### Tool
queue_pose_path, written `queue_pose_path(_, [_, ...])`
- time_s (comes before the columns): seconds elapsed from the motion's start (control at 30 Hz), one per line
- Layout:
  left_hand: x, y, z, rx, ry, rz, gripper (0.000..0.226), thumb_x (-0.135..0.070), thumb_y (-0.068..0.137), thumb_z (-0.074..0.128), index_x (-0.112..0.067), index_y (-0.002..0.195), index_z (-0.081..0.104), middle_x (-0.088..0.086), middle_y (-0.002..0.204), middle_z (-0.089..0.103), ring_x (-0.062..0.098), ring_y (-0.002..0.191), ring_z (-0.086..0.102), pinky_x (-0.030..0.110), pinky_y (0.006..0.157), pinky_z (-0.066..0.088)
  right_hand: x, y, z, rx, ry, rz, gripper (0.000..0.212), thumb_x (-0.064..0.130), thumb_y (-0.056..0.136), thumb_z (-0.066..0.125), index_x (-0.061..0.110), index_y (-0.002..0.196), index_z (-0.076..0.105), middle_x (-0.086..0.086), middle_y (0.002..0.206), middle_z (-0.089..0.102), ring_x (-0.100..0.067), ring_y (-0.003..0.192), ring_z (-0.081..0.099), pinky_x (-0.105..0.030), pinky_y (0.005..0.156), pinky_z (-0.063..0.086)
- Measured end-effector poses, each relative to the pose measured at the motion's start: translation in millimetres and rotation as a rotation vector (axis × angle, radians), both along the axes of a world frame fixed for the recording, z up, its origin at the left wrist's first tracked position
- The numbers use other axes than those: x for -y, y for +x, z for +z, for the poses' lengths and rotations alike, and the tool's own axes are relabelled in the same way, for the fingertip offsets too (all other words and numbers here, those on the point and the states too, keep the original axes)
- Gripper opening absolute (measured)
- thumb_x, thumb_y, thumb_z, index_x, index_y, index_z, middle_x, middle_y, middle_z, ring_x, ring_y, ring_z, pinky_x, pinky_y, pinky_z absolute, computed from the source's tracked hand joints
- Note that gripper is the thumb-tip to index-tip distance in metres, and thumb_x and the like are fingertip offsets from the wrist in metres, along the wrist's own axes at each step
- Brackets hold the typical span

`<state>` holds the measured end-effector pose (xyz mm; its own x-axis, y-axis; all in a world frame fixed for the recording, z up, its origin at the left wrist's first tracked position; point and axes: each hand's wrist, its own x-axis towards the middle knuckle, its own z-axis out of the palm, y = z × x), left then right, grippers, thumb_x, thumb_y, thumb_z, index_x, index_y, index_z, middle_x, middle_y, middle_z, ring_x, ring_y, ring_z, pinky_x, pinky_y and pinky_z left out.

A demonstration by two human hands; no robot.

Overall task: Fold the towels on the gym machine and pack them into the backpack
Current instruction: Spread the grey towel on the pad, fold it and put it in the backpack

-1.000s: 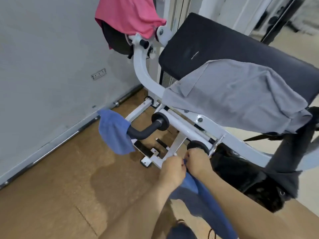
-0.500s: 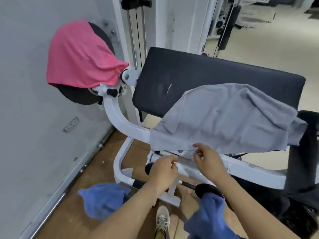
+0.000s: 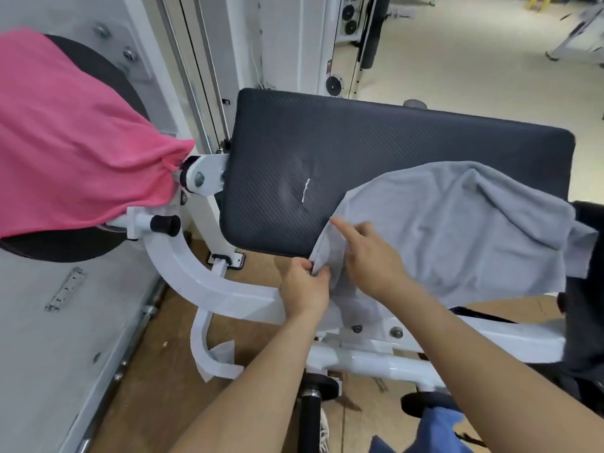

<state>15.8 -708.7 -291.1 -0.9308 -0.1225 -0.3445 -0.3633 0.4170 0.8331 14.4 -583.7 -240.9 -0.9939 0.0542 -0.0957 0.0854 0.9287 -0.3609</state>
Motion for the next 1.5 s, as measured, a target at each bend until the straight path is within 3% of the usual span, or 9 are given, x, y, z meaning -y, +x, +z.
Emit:
queue_pose_path(0.17, [32.8, -6.1, 27.6, -0.081, 0.166, -0.07, 0.012, -0.021, 0.092, 0.059, -0.014, 0.089, 0.069, 0.002, 0.082, 0.067, 0.015, 0.077, 0.06, 0.029, 0.065, 0.047, -5.0, -11.2, 5.4, -0.034, 0.048, -0.028, 0.054, 0.021, 0.096, 0.042, 0.042, 0.145, 0.032, 0.004, 0.11, 0.041, -0.022, 0.082, 0.047, -0.03, 0.065, 0.033])
queue_pose_path(0.37, [67.3, -63.8, 67.6, -0.205, 0.219, 0.007, 0.011, -0.024, 0.097, 0.05, -0.022, 0.097, 0.06, -0.007, 0.091, 0.062, 0.009, 0.086, 0.056, 0.029, 0.076, 0.047, -28.5, -60.3, 14.4, -0.278, 0.025, -0.087, 0.027, 0.022, 0.091, 0.057, 0.023, 0.118, 0.059, -0.006, 0.104, 0.046, -0.028, 0.095, 0.049, -0.034, 0.064, 0.042])
queue_pose_path(0.57, [56.4, -139.6, 62.7, -0.377, 0.019, 0.117, 0.007, -0.021, 0.093, 0.055, -0.017, 0.092, 0.061, -0.008, 0.084, 0.063, 0.011, 0.082, 0.059, 0.029, 0.075, 0.047, -54.1, -109.9, 23.2, -0.498, 0.026, -0.054, 0.009, 0.017, 0.093, 0.059, 0.009, 0.094, 0.063, -0.011, 0.104, 0.054, -0.032, 0.098, 0.043, -0.031, 0.063, 0.03])
queue_pose_path(0.73, [46.8, -193.0, 76.9, -0.46, -0.168, 0.147, 0.038, -0.03, 0.091, 0.058, -0.002, 0.068, 0.044, 0.0, 0.06, 0.043, 0.019, 0.06, 0.037, 0.036, 0.059, 0.03, -70.9, -170.4, 45.2, -0.521, 0.063, 0.049, 0.011, 0.011, 0.092, 0.053, 0.007, 0.095, 0.062, -0.015, 0.089, 0.058, -0.036, 0.084, 0.049, -0.041, 0.067, 0.038])
queue_pose_path(0.97, [32.4, -263.0, 112.2, -0.543, -0.395, 0.204, 0.026, -0.035, 0.091, 0.058, -0.02, 0.072, 0.049, -0.009, 0.068, 0.049, 0.02, 0.072, 0.047, 0.031, 0.061, 0.027, -72.5, -227.0, 55.7, -0.682, 0.108, 0.015, 0.023, 0.015, 0.09, 0.043, 0.001, 0.094, 0.061, -0.022, 0.087, 0.056, -0.038, 0.08, 0.049, -0.043, 0.063, 0.035])
queue_pose_path(1.03, [30.2, -275.3, 113.1, -0.541, -0.418, 0.23, 0.02, -0.038, 0.091, 0.057, -0.019, 0.085, 0.057, -0.01, 0.076, 0.054, 0.021, 0.079, 0.054, 0.03, 0.063, 0.031, -70.1, -235.6, 55.7, -0.687, 0.194, -0.005, 0.023, 0.019, 0.088, 0.043, 0.005, 0.094, 0.06, -0.019, 0.089, 0.054, -0.035, 0.08, 0.048, -0.042, 0.064, 0.034])
queue_pose_path(1.2, [28.0, -245.4, 107.5, -0.636, -0.427, 0.207, 0.04, -0.029, 0.091, 0.06, -0.011, 0.125, 0.049, -0.001, 0.109, 0.055, 0.021, 0.1, 0.054, 0.027, 0.081, 0.038, -68.3, -233.9, 53.6, -0.689, 0.24, -0.005, 0.025, 0.026, 0.088, 0.043, 0.01, 0.098, 0.059, -0.016, 0.095, 0.051, -0.034, 0.085, 0.047, -0.041, 0.071, 0.031])
queue_pose_path(1.3, [40.6, -191.3, 86.1, -0.605, -0.467, 0.152, 0.042, -0.018, 0.086, 0.063, -0.015, 0.126, 0.05, 0.002, 0.119, 0.051, 0.016, 0.106, 0.048, 0.03, 0.094, 0.041, -67.7, -234.9, 52.9, -0.705, 0.233, -0.004, 0.026, 0.026, 0.091, 0.042, 0.01, 0.102, 0.059, -0.017, 0.095, 0.051, -0.034, 0.085, 0.046, -0.042, 0.071, 0.03])
queue_pose_path(1.5, [64.1, -142.3, 59.8, -0.4, -0.588, 0.051, 0.034, -0.006, 0.092, 0.054, -0.024, 0.121, 0.061, -0.002, 0.114, 0.047, 0.01, 0.098, 0.049, 0.015, 0.085, 0.033, -66.7, -234.2, 51.8, -0.712, 0.211, -0.02, 0.023, 0.02, 0.086, 0.046, 0.007, 0.103, 0.055, -0.017, 0.097, 0.054, -0.035, 0.085, 0.049, -0.044, 0.071, 0.033])
